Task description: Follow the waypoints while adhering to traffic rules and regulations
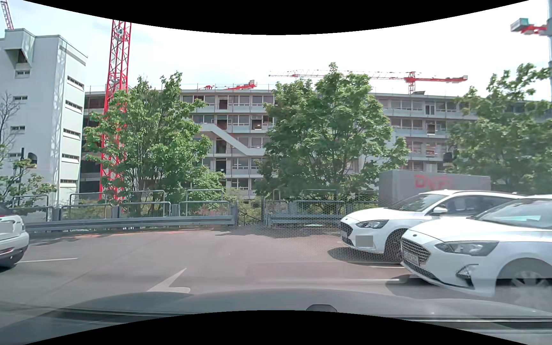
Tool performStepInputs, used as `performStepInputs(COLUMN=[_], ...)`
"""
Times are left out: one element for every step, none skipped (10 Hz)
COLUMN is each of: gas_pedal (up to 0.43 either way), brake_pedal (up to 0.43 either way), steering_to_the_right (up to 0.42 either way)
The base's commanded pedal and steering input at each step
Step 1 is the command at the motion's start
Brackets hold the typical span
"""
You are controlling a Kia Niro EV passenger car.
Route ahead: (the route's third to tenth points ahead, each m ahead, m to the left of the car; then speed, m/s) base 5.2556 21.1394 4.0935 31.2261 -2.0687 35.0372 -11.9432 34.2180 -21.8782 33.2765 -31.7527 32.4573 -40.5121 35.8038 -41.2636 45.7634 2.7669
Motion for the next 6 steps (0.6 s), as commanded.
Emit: performStepInputs(gas_pedal=[0.000, 0.000, 0.000, 0.000, 0.000, 0.000], brake_pedal=[0.000, 0.000, 0.000, 0.000, 0.000, 0.000], steering_to_the_right=[-0.129, -0.130, -0.130, -0.132, -0.136, -0.143])
